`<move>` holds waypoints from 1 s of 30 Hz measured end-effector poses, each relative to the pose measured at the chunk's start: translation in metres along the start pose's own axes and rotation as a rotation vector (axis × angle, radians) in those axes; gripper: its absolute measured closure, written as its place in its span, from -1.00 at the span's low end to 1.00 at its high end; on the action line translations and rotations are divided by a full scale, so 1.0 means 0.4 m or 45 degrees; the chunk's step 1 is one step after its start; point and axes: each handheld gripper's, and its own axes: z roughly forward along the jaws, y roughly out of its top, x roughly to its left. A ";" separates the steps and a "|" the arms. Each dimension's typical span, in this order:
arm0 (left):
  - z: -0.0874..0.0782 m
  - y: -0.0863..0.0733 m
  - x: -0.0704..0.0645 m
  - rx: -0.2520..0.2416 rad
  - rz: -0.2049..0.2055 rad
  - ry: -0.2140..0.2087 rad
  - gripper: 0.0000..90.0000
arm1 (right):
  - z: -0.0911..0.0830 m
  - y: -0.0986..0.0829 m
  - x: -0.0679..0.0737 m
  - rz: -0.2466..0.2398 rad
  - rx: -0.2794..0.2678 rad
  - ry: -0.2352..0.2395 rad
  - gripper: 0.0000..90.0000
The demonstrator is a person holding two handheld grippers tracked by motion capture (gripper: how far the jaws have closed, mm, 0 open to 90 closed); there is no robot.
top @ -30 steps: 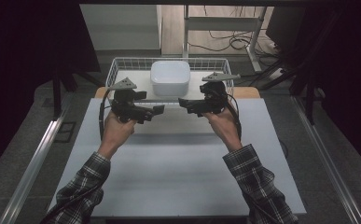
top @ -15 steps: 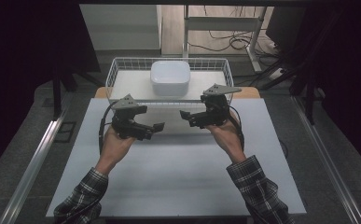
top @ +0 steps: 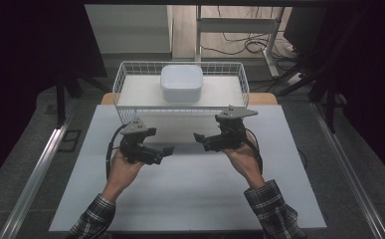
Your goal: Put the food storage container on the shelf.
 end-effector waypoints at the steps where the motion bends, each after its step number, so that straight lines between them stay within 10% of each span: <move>1: 0.001 -0.005 0.000 0.002 -0.002 -0.001 -0.93 | 0.000 -0.008 0.000 0.003 0.000 0.001 -0.97; 30: -0.002 -0.131 -0.046 0.064 -0.011 0.022 -0.90 | -0.028 -0.122 0.037 0.012 0.033 -0.007 -0.97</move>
